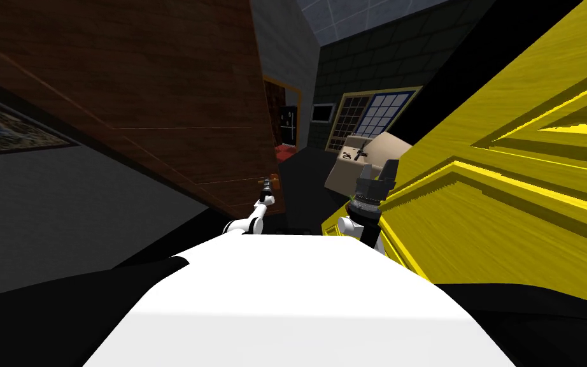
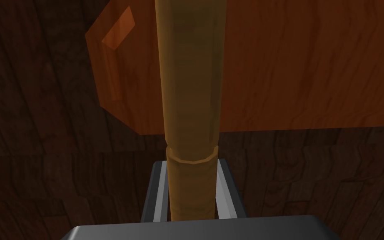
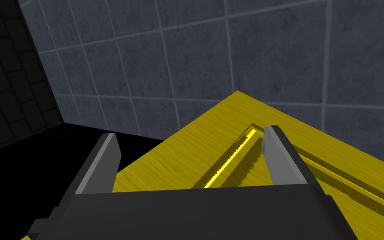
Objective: Push the door open
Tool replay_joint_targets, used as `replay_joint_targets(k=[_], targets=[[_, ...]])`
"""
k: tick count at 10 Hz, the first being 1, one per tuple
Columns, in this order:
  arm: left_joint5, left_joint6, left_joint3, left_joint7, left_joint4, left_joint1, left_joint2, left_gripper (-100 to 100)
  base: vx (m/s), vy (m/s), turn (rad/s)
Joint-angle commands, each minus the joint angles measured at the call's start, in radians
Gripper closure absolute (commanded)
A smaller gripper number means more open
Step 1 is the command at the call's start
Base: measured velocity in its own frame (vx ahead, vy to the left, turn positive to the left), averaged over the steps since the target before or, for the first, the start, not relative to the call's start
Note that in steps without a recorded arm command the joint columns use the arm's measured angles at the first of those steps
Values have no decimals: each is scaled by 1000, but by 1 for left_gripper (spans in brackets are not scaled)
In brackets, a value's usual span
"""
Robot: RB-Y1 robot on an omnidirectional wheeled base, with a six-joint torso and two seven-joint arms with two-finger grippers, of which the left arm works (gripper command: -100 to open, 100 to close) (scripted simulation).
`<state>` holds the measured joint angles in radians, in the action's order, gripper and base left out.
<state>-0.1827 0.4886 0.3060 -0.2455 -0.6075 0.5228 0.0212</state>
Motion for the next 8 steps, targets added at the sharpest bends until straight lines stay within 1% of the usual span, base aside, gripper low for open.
replay_joint_targets(k=[1, 2, 3, 4, 5, 6, 7, 8], targets=[[0, 0, 0, 0, 0, 0, 0, 100, 74, -15, 34], [-8, 6, 22, -28, -1, 4, 10, 100, 124, 5, 76], [-11, 9, 31, -38, -2, 5, 11, 100, 215, -27, 98], [-17, 14, 47, -57, -2, 8, 11, 100, 263, -41, 126], [-21, 17, 58, -70, -2, 9, 9, 100, 236, -42, 109], [-27, 22, 75, -90, -2, 12, 1, 100, 241, 1, 174], [-27, 22, 75, -90, 0, 12, 1, 100, 177, 9, 37], [-34, 27, 91, -110, -2, 15, -11, 100, 194, -6, 60]])
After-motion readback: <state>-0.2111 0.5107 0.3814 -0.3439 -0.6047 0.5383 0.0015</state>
